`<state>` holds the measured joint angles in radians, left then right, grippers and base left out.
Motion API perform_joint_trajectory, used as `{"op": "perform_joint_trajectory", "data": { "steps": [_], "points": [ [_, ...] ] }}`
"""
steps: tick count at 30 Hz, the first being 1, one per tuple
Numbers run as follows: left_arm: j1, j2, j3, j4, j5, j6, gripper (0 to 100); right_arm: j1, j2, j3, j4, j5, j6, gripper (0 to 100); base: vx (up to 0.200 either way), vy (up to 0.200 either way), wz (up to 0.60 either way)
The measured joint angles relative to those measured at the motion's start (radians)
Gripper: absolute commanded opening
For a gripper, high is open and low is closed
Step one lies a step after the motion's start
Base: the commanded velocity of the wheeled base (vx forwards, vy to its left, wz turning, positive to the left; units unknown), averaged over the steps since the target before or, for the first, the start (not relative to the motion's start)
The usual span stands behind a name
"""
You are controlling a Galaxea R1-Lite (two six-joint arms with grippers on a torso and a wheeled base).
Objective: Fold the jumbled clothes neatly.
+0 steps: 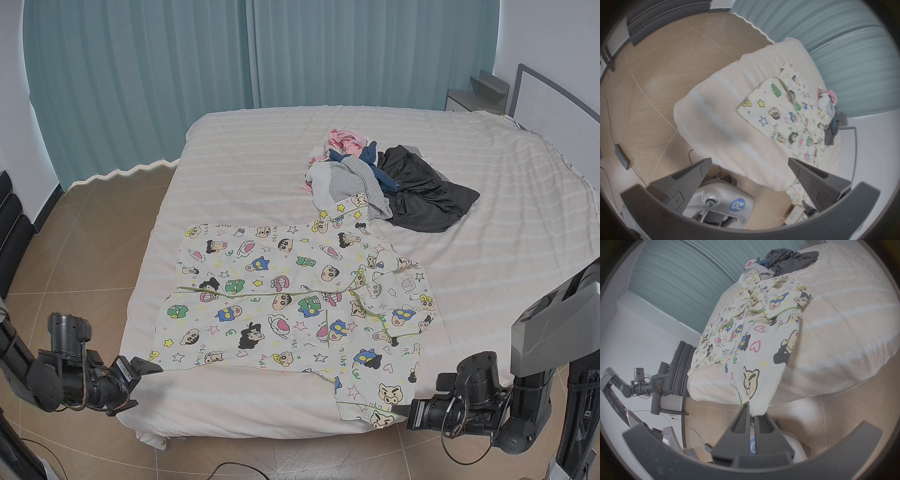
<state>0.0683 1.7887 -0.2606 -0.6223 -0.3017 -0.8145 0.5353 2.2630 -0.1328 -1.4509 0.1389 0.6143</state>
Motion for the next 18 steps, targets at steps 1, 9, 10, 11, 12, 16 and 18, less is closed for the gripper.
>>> {"op": "perform_joint_trajectory", "data": {
  "steps": [1,9,10,11,12,16,18],
  "points": [
    [-0.018,0.036,-0.015,-0.021,0.04,-0.014,100,0.0,-0.001,0.003,-0.007,0.0,0.0,0,0.0,0.0,0.0],
    [-0.107,0.251,-0.133,-0.205,0.228,-0.111,100,0.002,-0.004,0.02,-0.046,-0.001,0.0,0,0.0,0.0,0.0],
    [-0.111,0.267,-0.149,-0.208,0.231,-0.14,100,0.002,-0.004,0.02,-0.048,-0.001,0.0,0,0.0,0.0,0.0],
    [-0.114,0.28,-0.163,-0.209,0.234,-0.161,100,0.002,-0.004,0.02,-0.049,-0.001,0.0,0,0.0,0.0,0.0],
    [-0.117,0.294,-0.177,-0.211,0.236,-0.177,100,0.002,-0.005,0.02,-0.05,-0.002,0.0,0,0.0,0.0,0.0],
    [-0.124,0.332,-0.211,-0.214,0.255,-0.186,100,0.003,-0.006,0.019,-0.052,-0.003,0.001,0,0.0,0.0,0.0],
    [-0.125,0.347,-0.229,-0.216,0.282,-0.187,100,0.003,-0.006,0.017,-0.051,-0.003,0.001,0,0.0,0.0,0.0]
  ]
}}
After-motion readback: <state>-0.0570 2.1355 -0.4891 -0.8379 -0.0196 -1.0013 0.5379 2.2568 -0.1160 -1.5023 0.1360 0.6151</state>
